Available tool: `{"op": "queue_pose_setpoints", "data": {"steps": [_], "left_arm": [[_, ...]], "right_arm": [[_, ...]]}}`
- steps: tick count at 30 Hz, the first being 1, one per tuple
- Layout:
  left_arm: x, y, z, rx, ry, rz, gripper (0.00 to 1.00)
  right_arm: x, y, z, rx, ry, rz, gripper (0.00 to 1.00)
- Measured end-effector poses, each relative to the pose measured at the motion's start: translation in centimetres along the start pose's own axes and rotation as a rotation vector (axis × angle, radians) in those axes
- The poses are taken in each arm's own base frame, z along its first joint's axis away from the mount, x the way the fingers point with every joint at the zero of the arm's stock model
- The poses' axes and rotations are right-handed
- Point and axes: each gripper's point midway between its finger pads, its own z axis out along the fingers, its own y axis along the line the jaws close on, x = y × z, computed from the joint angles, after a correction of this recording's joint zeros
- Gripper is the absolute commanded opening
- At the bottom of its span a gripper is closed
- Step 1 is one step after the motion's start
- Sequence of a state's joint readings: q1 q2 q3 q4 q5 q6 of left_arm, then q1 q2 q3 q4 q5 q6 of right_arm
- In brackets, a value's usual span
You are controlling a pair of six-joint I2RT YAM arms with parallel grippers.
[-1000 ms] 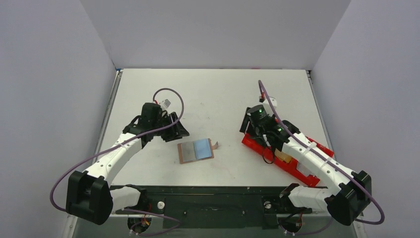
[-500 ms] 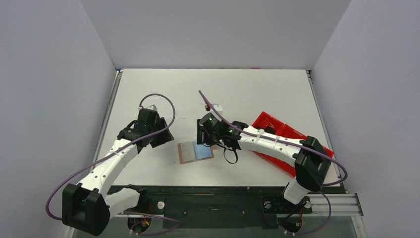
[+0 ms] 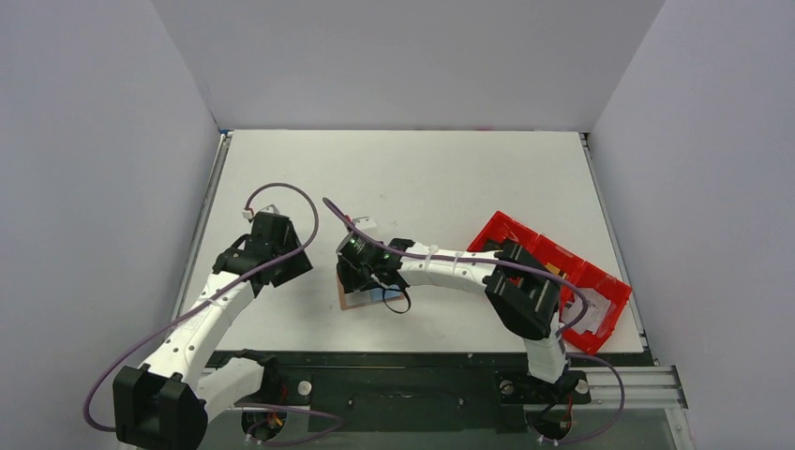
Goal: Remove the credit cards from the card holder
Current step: Remove the credit card from the card holder.
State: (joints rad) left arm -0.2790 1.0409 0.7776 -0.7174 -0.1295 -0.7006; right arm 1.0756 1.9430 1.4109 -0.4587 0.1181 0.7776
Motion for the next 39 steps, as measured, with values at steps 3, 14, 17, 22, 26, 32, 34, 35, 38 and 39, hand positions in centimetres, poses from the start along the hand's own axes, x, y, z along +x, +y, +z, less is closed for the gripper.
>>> {"op": "queue_pose_setpoints", "data": {"steps": [3, 14, 17, 22, 26, 32, 34, 35, 38, 39], "left_arm": [[-0.2, 0.4, -0.1, -0.008, -0.008, -0.014, 0.45], [-0.5, 0.7, -0.3, -0.014, -0.019, -0.048, 0.45], [-0.4, 0.8, -0.3, -0.017, -0.017, -0.052, 0.45], [0.1, 1.2, 0.0, -0.025, -0.002, -0.058, 0.45], [0.3, 1.2, 0.0, -0.024, 0.004, -0.061, 0.45], [0.6, 1.1, 0.1, -0.013, 0.018, -0.062, 0.45], [0.8, 1.0, 0.2, -0.005, 0.026, -0.061, 0.45], [0.9, 0.9, 0.2, 0.003, 0.031, -0.061, 0.45], [1.6, 0.5, 0.5, 0.033, 0.058, -0.06, 0.45], [1.9, 0.2, 0.6, 0.048, 0.073, -0.059, 0.45]], "right_arm": [[0.4, 0.2, 0.8, 0.011, 0.017, -0.018, 0.55], [1.5, 0.2, 3.1, 0.083, 0.053, -0.08, 0.53], [1.6, 0.2, 3.3, 0.105, 0.054, -0.097, 0.48], [1.6, -0.1, 3.3, 0.134, 0.06, -0.106, 0.42], [1.6, -0.2, 3.4, 0.145, 0.066, -0.109, 0.33], [1.7, -0.3, 3.4, 0.146, 0.064, -0.108, 0.21], [1.7, -0.4, 3.5, 0.138, 0.056, -0.101, 0.17], [1.6, -0.6, 3.5, 0.134, 0.049, -0.094, 0.15], [1.6, -1.0, 3.4, 0.107, 0.043, -0.076, 0.05], [1.6, -1.1, 3.4, 0.093, 0.042, -0.065, 0.04]]}}
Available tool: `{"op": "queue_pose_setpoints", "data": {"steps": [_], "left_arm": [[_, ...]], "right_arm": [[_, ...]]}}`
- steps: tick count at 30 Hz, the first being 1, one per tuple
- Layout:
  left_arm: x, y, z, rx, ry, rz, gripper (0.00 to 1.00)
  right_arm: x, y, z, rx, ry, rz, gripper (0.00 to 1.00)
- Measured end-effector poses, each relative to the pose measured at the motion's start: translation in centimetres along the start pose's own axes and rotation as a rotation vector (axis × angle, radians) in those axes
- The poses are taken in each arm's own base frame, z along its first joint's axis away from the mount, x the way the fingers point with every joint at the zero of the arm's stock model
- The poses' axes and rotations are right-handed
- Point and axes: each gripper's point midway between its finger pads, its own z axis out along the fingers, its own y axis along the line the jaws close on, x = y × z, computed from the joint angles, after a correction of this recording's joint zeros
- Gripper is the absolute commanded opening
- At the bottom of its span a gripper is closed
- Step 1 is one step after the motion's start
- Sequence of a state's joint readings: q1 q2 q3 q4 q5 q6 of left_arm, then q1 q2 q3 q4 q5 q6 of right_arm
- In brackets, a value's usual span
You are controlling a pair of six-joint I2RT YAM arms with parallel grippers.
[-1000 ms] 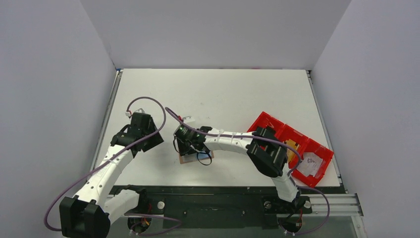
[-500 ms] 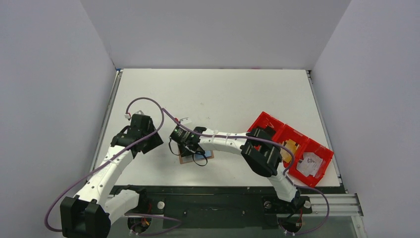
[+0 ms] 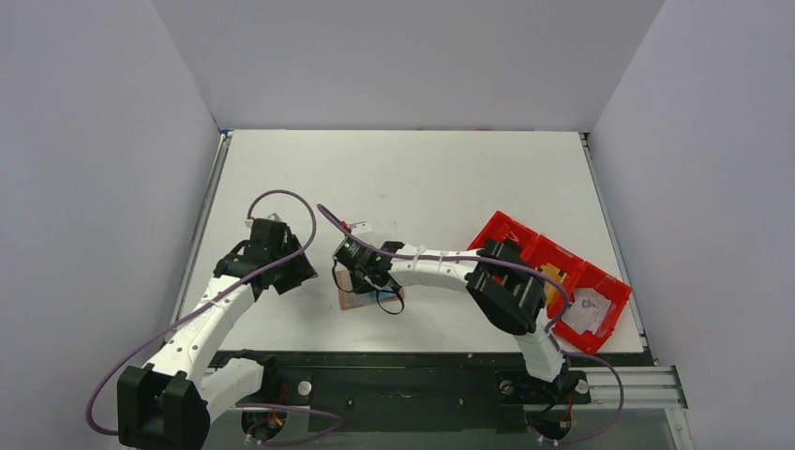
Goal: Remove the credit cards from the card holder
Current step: Remove the credit card from the card holder.
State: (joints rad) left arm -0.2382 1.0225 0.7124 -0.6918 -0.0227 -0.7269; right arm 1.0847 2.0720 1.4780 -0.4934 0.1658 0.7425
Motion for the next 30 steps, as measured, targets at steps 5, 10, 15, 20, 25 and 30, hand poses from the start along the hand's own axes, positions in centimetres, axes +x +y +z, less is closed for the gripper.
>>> {"op": "queue_pose_setpoints", "data": {"steps": [5, 10, 15, 20, 25, 30], "left_arm": [[1.2, -1.1, 0.7, 0.066, 0.067, 0.004, 0.45], [2.4, -2.6, 1.5, 0.144, 0.132, 0.01, 0.45], [4.1, -4.1, 2.5, 0.217, 0.205, 0.031, 0.45], [5.1, -5.9, 3.2, 0.288, 0.238, 0.061, 0.44], [5.2, -7.1, 4.2, 0.315, 0.234, 0.075, 0.42], [6.1, -6.9, 5.7, 0.272, 0.248, 0.112, 0.42]], "right_arm": [[0.0, -0.4, 0.1, -0.099, 0.002, 0.056, 0.0], [0.0, -0.5, 0.1, -0.235, 0.013, 0.133, 0.0], [0.1, -0.4, 0.1, -0.361, 0.049, 0.202, 0.0], [0.1, -0.5, 0.1, -0.424, 0.072, 0.238, 0.0], [0.1, -0.4, 0.0, -0.458, 0.078, 0.252, 0.0], [0.1, -0.5, 0.0, -0.476, 0.081, 0.262, 0.0]]}}
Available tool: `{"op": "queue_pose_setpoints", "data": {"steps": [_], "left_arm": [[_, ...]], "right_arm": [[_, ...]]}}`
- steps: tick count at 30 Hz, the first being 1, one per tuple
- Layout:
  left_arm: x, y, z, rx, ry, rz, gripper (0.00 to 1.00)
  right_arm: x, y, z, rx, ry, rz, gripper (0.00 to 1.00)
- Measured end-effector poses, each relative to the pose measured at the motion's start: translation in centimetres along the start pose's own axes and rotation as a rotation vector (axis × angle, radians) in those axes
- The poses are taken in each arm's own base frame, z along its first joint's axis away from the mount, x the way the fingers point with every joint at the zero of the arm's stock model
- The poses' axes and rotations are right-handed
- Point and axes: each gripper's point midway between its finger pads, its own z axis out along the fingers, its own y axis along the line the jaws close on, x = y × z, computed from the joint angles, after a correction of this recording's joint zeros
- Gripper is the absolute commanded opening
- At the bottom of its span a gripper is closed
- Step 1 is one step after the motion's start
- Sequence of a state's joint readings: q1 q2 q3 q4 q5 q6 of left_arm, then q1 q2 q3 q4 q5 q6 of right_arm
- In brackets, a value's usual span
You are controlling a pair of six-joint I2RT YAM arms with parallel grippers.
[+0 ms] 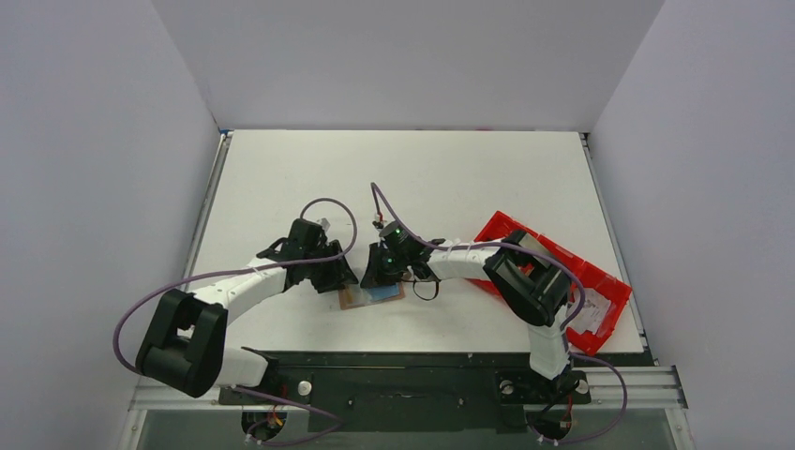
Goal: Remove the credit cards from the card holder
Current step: Remove the credit card from the card holder.
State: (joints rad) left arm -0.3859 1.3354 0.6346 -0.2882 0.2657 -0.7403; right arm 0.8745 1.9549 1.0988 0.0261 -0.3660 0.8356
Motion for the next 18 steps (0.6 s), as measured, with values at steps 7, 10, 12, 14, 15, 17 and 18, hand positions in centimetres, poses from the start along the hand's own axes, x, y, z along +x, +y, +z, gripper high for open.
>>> {"op": "queue_pose_setpoints", "data": {"steps": [7, 10, 12, 14, 15, 17, 18], "left_arm": [[0.0, 0.5, 1.2, -0.021, 0.005, 0.006, 0.41], [-0.4, 0.1, 1.6, -0.005, -0.008, 0.014, 0.38], [-0.4, -0.1, 1.8, 0.004, -0.007, 0.016, 0.35], [-0.5, -0.3, 2.2, 0.016, -0.007, 0.017, 0.31], [-0.6, -0.3, 2.3, 0.02, -0.006, 0.017, 0.29], [-0.6, -0.4, 2.5, 0.022, -0.005, 0.015, 0.21], [-0.6, -0.3, 2.6, 0.021, -0.005, 0.014, 0.13]], "right_arm": [[-0.2, -0.2, -0.1, -0.014, -0.001, 0.015, 0.0], [-0.2, -0.3, -0.1, -0.021, 0.001, 0.024, 0.0], [-0.1, -0.3, -0.1, -0.024, 0.001, 0.024, 0.0], [-0.2, -0.3, -0.1, -0.027, 0.0, 0.025, 0.0], [-0.3, -0.4, -0.1, -0.027, -0.001, 0.026, 0.0], [-0.3, -0.4, -0.1, -0.029, -0.001, 0.026, 0.0], [-0.3, -0.4, -0.1, -0.029, -0.002, 0.027, 0.0]]}}
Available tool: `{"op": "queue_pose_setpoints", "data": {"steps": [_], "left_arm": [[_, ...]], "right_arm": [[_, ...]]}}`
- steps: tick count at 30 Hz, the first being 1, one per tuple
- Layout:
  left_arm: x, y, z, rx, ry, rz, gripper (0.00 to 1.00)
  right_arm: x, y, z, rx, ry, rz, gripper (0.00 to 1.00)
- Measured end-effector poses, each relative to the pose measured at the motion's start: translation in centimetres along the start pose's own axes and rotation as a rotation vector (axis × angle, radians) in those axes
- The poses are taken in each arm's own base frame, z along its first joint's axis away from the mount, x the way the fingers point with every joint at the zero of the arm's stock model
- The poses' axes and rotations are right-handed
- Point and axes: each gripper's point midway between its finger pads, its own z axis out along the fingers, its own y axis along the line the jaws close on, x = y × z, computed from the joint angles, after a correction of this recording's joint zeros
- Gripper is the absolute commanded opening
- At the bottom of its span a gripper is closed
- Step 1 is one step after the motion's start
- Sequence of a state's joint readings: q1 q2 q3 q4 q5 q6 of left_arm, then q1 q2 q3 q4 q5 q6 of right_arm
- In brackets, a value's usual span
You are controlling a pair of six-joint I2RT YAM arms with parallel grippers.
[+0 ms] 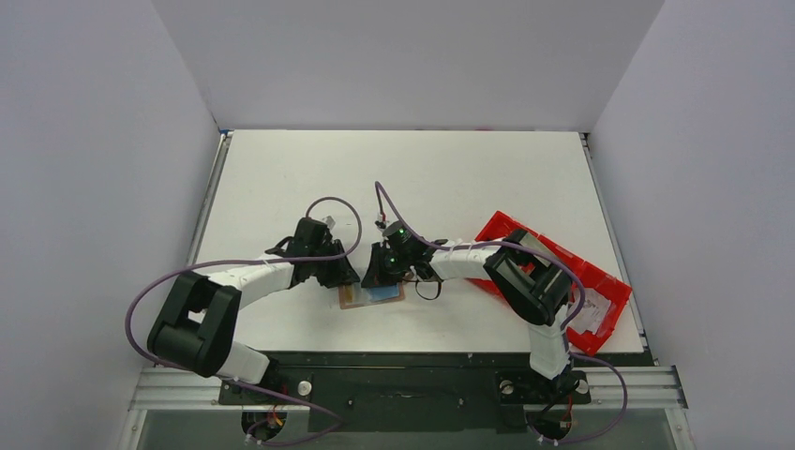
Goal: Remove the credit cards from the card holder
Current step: Remove the credit card from the card holder.
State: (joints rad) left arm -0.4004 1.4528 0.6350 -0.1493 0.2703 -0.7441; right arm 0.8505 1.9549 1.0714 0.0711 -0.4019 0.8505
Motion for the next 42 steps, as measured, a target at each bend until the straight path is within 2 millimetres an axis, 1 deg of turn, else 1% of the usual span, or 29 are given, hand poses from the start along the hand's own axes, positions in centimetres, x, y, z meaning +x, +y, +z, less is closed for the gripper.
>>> {"op": "queue_pose_setpoints", "data": {"steps": [1, 2, 5, 7, 10, 15, 20, 23, 29, 31, 37, 42], "left_arm": [[0.0, 0.0, 0.1, -0.002, 0.001, -0.003, 0.08], [0.0, 0.1, 0.1, -0.004, 0.002, -0.006, 0.0], [0.0, 0.3, 0.1, -0.015, -0.003, -0.012, 0.0], [0.0, 0.6, 0.1, -0.035, -0.007, -0.016, 0.0], [0.1, 1.1, -0.3, -0.064, -0.012, -0.025, 0.0], [-0.2, 1.3, -1.4, -0.1, -0.029, -0.027, 0.0], [-0.5, 1.0, -2.1, -0.106, -0.039, -0.021, 0.0], [-0.5, 1.0, -2.3, -0.109, -0.034, -0.018, 0.0], [-0.7, 0.1, -2.7, -0.092, -0.022, -0.01, 0.0], [-0.9, -0.3, -2.8, -0.082, -0.02, -0.008, 0.0], [-1.5, -1.9, -2.9, -0.053, -0.02, 0.007, 0.0], [-1.2, -2.5, -2.2, -0.051, 0.005, 0.021, 0.01]], "right_arm": [[0.0, 0.0, 0.0, 0.0, 0.0, 0.0, 0.02], [0.0, 0.0, 0.0, -0.001, 0.0, 0.0, 0.05], [0.0, 0.0, 0.0, -0.003, 0.002, 0.001, 0.22], [0.0, 0.2, -0.3, -0.003, 0.002, 0.0, 0.29], [0.1, 0.2, -1.1, 0.017, 0.007, -0.003, 0.32], [0.0, -0.2, -3.1, 0.083, -0.002, -0.015, 0.32], [-1.2, -0.3, -5.4, 0.148, -0.055, -0.04, 0.31], [-1.8, -0.8, -6.2, 0.192, -0.083, -0.06, 0.29], [-1.9, -2.7, -6.3, 0.279, -0.098, -0.071, 0.24], [-1.9, -3.3, -6.0, 0.299, -0.098, -0.072, 0.2], [-0.9, -5.1, -4.7, 0.355, -0.067, -0.073, 0.15], [-0.5, -5.0, -4.3, 0.355, -0.061, -0.083, 0.13]]}}
